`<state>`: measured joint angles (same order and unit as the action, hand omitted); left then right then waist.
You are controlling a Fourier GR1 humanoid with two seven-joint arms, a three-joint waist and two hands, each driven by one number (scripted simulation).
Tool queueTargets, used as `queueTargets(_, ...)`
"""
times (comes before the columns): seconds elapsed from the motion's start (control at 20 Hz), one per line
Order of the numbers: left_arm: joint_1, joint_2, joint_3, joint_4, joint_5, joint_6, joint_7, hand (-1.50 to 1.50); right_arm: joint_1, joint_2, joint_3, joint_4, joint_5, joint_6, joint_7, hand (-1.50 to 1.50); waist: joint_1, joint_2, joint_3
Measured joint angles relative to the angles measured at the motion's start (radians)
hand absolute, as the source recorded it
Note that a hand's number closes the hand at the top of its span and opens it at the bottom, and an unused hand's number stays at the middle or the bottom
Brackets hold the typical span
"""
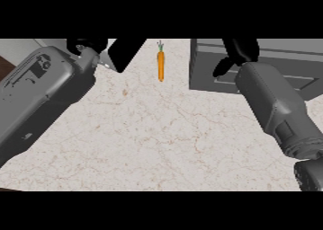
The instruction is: Pick up the can, place it into the drawer and close the drawer
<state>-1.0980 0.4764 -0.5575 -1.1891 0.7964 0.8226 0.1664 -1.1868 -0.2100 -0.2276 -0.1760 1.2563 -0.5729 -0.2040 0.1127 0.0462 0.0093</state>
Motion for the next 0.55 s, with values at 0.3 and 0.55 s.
queueTargets(0.3, 0.019, 0.004, -0.002, -0.026, -0.009, 0.012, 0.004, -1.50, -0.017, 0.006, -0.158, 0.005, -0.167, 0.097, -0.127, -1.50, -0.009, 0.002, 0.002)
queueTargets(0.55, 0.043, 0.014, -0.003, -0.051, -0.015, 0.019, 0.013, -1.50, -0.037, 0.010, -0.284, -0.003, -0.303, 0.176, -0.201, -1.50, -0.014, -0.005, 0.001)
